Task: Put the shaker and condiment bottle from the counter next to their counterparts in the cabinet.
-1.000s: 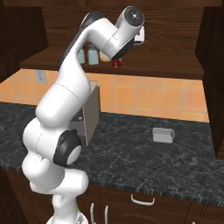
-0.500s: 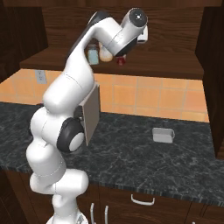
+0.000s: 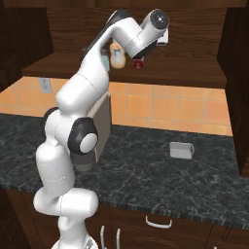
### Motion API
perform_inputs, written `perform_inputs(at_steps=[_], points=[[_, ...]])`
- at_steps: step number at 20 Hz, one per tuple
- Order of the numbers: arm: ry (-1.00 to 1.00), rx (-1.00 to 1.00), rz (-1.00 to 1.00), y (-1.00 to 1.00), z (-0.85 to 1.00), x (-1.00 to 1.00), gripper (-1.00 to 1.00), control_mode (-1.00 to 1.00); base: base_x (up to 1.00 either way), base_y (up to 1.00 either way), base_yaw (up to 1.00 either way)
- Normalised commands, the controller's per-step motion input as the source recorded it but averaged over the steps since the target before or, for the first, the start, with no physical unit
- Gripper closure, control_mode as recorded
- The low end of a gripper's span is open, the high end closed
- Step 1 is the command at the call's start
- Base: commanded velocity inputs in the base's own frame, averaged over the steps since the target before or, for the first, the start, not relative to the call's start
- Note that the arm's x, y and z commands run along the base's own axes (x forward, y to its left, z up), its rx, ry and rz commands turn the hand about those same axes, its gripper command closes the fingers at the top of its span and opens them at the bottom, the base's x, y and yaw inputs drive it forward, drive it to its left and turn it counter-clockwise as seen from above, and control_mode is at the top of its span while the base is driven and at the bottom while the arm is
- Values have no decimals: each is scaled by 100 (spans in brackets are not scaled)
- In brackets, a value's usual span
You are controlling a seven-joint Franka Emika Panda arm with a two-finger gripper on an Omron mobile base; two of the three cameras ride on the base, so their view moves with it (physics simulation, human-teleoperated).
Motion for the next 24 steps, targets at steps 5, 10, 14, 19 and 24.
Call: perform_inputs(at_steps=[5,10,14,19,24], points=[[0,0,5,-11,0,26,100,-100,0,0,0],[0,0,3,-4,-2,10,100,-100,0,0,0],[0,0,3,0,-12,1,100,-100,0,0,0],[0,0,2,0,-20,0,100,-100,0,0,0],[0,0,1,0,-37,0,100,-100,0,0,0]])
